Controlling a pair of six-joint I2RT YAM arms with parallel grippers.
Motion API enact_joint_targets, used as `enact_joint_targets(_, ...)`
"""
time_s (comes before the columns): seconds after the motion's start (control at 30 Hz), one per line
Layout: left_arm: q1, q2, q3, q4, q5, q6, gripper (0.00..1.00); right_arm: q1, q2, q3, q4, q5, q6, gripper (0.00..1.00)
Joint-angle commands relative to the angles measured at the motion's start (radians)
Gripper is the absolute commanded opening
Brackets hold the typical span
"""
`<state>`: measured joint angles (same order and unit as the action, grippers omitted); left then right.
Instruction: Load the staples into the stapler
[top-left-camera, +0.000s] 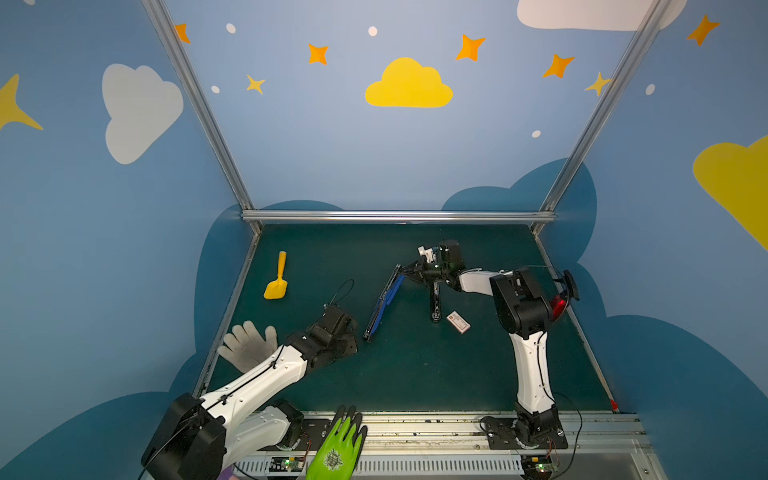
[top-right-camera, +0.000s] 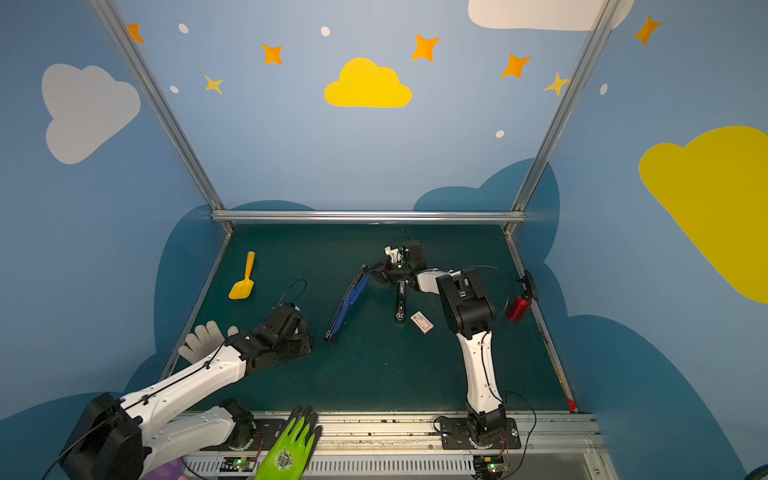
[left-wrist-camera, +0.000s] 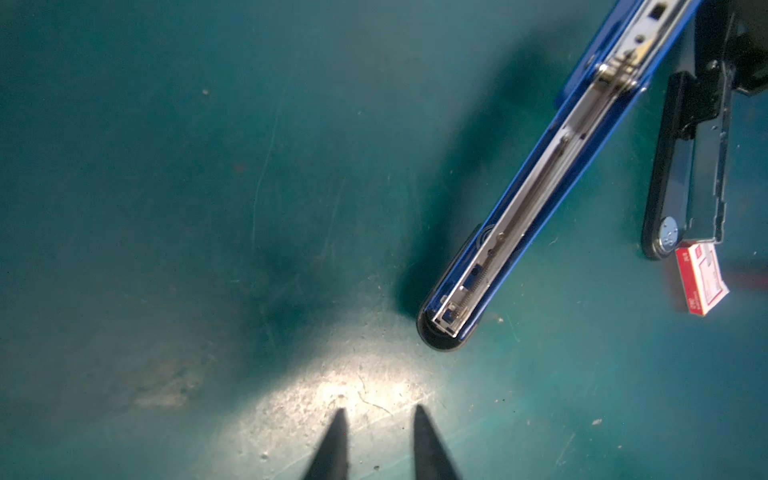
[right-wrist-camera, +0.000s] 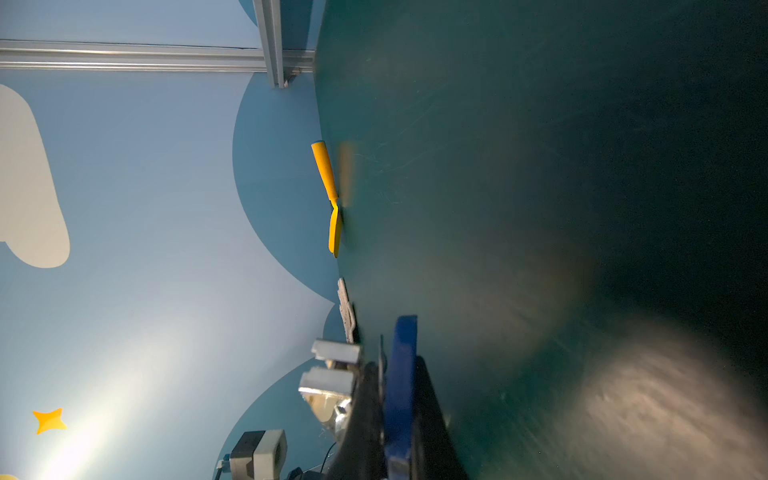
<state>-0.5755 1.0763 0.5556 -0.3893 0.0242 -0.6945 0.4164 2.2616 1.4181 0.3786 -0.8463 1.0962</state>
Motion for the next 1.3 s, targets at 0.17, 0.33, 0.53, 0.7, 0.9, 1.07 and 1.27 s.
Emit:
enact_joint_targets(0.17, -0.003, 0.035, 0.076, 0.027, -0.008, 0.014, 0.41, 0.042, 0.073, 0.078, 0.046, -0.02, 0.005, 0.0)
enact_joint_targets(0.33, -0.009, 0.068, 0.107, 0.031, -0.004, 0.027, 0.41, 0.054, 0.113, 0.12, 0.007, -0.009, -0.014, 0.0)
enact_joint_targets(0.53, -0.028, 0.069, 0.128, 0.026, 0.002, 0.027, 0.42, 0.049, 0.099, 0.128, -0.088, 0.027, -0.075, 0.27)
enact_joint_targets(0.7, -0.065, 0.087, 0.148, 0.033, 0.005, 0.017, 0.42, 0.033, 0.049, 0.116, -0.19, 0.065, -0.144, 0.42)
enact_joint_targets(0.9, -0.123, 0.138, 0.198, 0.05, 0.017, 0.016, 0.43, 0.022, -0.048, 0.101, -0.32, 0.112, -0.25, 0.45)
enact_joint_targets(1.07, -0.161, 0.235, 0.25, 0.083, 0.085, 0.025, 0.45, 0.017, -0.171, 0.029, -0.347, 0.124, -0.303, 0.45)
enact_joint_targets(1.27, -0.181, 0.398, 0.296, 0.148, 0.174, 0.022, 0.46, 0.004, -0.313, -0.087, -0.399, 0.134, -0.367, 0.46)
